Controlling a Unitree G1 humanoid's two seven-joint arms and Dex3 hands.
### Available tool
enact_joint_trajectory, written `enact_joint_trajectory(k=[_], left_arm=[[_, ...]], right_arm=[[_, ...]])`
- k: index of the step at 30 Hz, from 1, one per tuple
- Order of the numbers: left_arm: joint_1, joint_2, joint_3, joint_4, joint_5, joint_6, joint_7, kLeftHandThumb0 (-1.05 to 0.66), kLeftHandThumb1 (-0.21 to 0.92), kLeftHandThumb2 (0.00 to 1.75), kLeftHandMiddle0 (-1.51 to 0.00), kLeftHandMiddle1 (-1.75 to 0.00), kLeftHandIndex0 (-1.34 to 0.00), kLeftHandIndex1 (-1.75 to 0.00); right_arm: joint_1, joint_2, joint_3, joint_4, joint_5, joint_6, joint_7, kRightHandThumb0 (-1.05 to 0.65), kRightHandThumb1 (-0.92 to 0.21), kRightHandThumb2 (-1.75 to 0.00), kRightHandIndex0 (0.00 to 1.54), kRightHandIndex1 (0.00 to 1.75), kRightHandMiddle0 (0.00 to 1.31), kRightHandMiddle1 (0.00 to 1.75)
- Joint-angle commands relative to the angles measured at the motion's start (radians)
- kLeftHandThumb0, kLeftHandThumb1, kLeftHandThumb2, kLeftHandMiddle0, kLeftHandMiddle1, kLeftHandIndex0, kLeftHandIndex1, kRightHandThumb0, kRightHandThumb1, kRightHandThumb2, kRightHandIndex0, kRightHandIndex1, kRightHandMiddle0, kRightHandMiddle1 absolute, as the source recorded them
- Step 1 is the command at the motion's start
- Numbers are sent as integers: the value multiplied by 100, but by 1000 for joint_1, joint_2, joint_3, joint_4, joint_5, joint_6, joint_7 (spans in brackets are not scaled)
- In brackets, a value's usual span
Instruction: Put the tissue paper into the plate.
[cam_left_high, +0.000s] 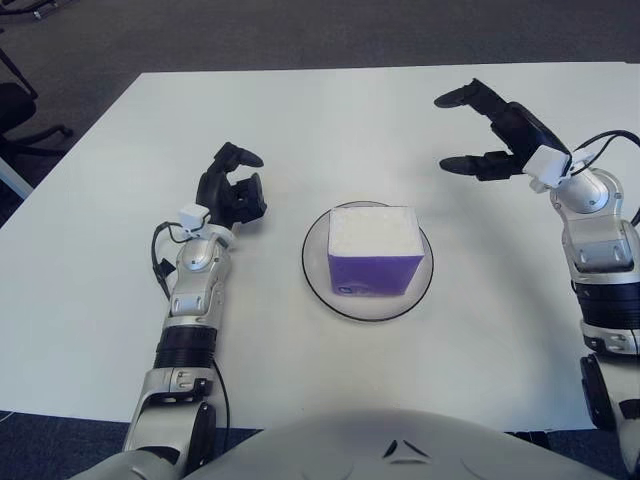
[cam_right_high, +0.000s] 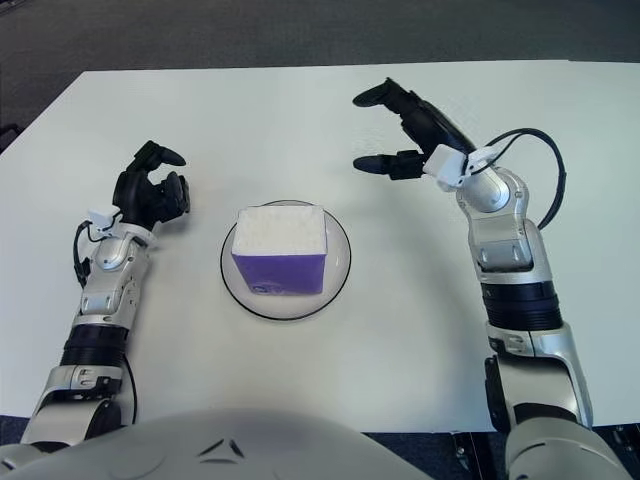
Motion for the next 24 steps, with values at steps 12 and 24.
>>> enact_joint_trajectory(k=[12,24], left_arm=[[186,-95,-18,115,3,-10,11,-43,47,113,-127,-175,-50,-175],[192,-103,-16,89,-6,-8,13,-45,42,119,-126,-175,-53,-175]], right_arm=[[46,122,-103,5,101,114,-114,-62,-92,-61,24,19,0,81],[85,192,-174,173,229,11,-142,-60,-92,-77,27,24,0,88]])
